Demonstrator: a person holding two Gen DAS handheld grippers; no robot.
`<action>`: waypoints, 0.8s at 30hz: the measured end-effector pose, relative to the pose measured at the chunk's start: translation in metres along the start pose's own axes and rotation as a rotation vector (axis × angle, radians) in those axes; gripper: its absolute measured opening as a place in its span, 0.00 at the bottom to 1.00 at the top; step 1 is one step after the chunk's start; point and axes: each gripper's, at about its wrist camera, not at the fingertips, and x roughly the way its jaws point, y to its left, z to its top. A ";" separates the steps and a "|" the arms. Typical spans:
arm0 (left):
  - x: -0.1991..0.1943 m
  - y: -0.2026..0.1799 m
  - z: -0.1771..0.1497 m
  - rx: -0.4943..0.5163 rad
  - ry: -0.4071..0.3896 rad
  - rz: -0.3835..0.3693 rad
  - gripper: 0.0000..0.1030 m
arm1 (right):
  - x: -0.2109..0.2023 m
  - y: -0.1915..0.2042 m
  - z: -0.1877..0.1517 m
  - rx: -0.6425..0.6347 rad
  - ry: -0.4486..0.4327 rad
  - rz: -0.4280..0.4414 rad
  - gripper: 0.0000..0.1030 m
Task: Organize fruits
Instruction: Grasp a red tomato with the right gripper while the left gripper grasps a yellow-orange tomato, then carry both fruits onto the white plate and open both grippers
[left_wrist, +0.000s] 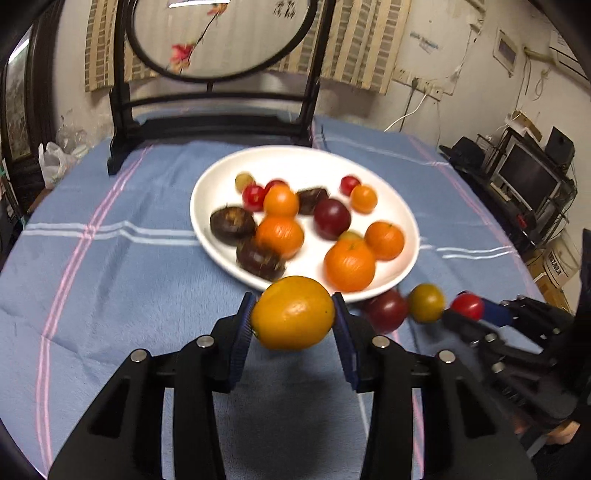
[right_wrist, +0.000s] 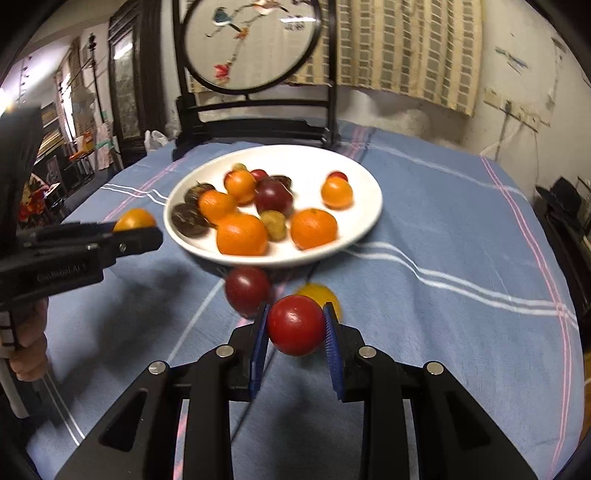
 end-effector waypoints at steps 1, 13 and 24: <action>-0.002 -0.002 0.005 0.012 -0.006 0.004 0.39 | 0.000 0.002 0.004 -0.007 -0.002 0.002 0.28; 0.039 0.016 0.063 -0.014 0.010 0.103 0.39 | 0.024 0.027 0.070 -0.058 -0.069 0.038 0.28; 0.078 0.043 0.074 -0.057 0.065 0.141 0.40 | 0.070 0.038 0.093 -0.042 -0.030 0.065 0.29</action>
